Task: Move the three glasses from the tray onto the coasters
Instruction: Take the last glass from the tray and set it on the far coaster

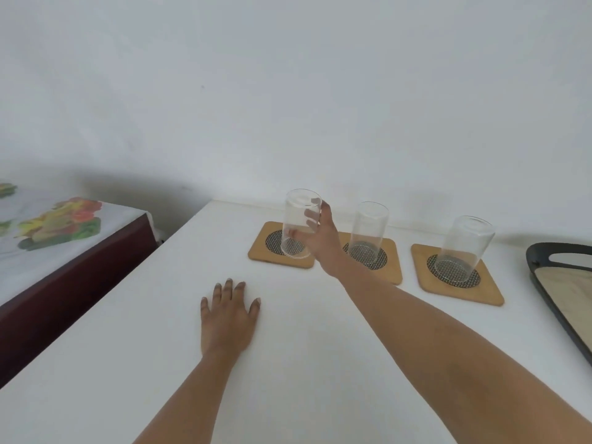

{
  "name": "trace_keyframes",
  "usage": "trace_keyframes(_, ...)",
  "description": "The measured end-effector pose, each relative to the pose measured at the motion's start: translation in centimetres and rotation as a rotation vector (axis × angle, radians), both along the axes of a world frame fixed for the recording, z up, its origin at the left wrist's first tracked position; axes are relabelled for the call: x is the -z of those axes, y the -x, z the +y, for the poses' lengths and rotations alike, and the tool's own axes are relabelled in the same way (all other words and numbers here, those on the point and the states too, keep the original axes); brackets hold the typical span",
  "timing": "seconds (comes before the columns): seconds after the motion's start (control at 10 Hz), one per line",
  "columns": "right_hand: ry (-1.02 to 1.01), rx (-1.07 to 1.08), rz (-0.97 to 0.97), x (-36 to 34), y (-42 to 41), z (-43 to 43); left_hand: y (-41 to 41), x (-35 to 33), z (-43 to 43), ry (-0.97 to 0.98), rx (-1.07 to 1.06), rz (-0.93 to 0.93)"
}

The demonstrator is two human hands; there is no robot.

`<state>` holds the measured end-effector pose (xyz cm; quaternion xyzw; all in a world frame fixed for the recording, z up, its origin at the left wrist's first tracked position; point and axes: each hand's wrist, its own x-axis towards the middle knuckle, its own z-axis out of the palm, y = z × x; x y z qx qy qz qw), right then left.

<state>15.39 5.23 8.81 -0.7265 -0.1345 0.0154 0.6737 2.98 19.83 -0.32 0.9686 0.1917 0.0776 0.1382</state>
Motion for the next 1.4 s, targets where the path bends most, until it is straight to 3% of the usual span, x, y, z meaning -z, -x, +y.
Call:
trace_keyframes(0.2,0.114,0.005,0.018,1.9,-3.5,4.5,0.0,0.8,1.4,-0.007,-0.062,0.018)
trace_keyframes(0.6,0.120,0.047,0.055,3.6,-6.3,5.7,-0.2,0.5,0.9,-0.005,-0.030,-0.017)
trace_keyframes(1.4,0.328,0.169,0.031,7.4,-5.8,5.7,0.2,0.8,1.0,-0.027,-0.038,-0.017)
